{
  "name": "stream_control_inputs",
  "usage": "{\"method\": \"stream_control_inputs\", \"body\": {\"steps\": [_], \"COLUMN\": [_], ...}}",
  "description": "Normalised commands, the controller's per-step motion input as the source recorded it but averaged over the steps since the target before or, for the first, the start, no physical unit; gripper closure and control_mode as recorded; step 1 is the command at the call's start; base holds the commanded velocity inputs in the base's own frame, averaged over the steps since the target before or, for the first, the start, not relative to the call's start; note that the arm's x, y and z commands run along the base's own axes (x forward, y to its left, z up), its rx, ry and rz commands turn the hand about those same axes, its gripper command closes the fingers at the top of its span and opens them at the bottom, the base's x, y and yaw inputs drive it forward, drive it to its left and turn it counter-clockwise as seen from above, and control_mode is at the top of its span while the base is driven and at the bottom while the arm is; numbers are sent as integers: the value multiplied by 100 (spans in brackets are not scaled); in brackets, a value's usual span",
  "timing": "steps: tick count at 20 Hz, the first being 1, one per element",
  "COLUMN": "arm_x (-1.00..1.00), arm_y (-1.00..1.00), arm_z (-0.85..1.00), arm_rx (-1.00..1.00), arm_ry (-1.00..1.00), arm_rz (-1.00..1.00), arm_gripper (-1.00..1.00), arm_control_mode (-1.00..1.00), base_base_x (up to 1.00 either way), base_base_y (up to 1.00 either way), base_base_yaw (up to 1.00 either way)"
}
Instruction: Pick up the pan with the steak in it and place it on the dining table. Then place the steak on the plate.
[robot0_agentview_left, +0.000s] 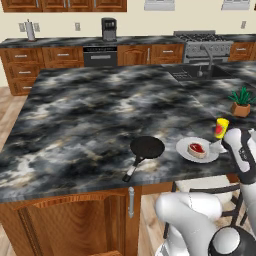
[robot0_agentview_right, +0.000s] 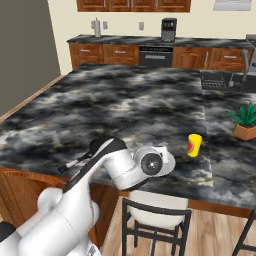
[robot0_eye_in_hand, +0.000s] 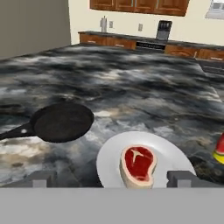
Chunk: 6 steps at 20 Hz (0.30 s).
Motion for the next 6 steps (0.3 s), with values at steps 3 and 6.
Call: {"method": "stream_control_inputs", "body": {"steps": [3, 6], "arm_x": [-60, -72], "arm_y": [60, 72], "arm_z": [39, 11], "arm_rx": [-14, -21], "arm_ry": [-30, -16], "arm_rz": [1, 1], "arm_gripper": [-100, -100], "arm_control_mode": [-100, -100], "base_base_x": [0, 0], "base_base_y": [0, 0], "base_base_yaw": [0, 0]}}
